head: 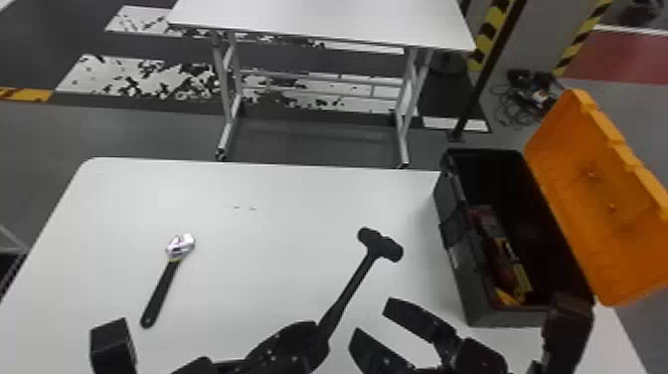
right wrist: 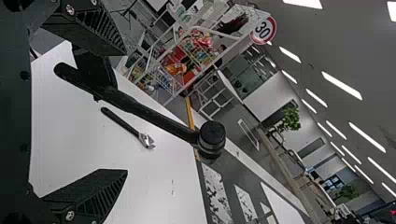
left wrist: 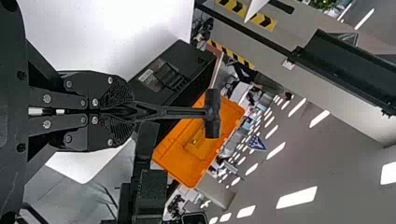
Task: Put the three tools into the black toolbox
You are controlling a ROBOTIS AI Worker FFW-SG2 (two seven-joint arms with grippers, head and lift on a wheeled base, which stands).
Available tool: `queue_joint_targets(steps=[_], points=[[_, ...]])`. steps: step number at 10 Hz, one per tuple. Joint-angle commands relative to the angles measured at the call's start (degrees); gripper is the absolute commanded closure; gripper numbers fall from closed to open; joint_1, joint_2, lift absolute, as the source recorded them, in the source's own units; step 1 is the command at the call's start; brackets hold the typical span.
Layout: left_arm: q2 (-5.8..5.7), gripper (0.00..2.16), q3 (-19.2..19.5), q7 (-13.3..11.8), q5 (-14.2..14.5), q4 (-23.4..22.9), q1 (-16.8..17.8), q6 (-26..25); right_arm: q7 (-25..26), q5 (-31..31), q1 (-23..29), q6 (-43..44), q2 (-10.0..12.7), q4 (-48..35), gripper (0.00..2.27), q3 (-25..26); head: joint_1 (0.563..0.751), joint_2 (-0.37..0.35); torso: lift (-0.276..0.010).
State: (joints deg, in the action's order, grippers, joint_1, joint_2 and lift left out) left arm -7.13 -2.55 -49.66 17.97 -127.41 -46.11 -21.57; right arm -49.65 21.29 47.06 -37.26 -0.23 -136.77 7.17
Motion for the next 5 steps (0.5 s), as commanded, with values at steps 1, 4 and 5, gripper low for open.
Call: queue_joint_targets(steps=[1, 4, 5], points=[[-0.25, 2.15, -1.2, 0.0, -0.2, -0.3, 0.1, -0.7, 0.0, -0.1, -0.1, 0.0, 0.1, 0.0, 0.11, -0.1, 0.695, -0.105, -0.051], [-0.87, 2.15, -2.5, 0.0, -0.5, -1.4, -0.8, -0.9, 0.0, -0.1, -0.6, -0.1, 0.1, 0.3, 0.11, 0.1, 0.695, -0.145, -0.051], [-1.13, 2.15, -3.1, 0.0, -0.6, -1.6, -0.9, -1.1, 0.0, -0.2, -0.6, 0.0, 0.1, 0.5, 0.11, 0.1, 0.695, -0.151, -0.051]])
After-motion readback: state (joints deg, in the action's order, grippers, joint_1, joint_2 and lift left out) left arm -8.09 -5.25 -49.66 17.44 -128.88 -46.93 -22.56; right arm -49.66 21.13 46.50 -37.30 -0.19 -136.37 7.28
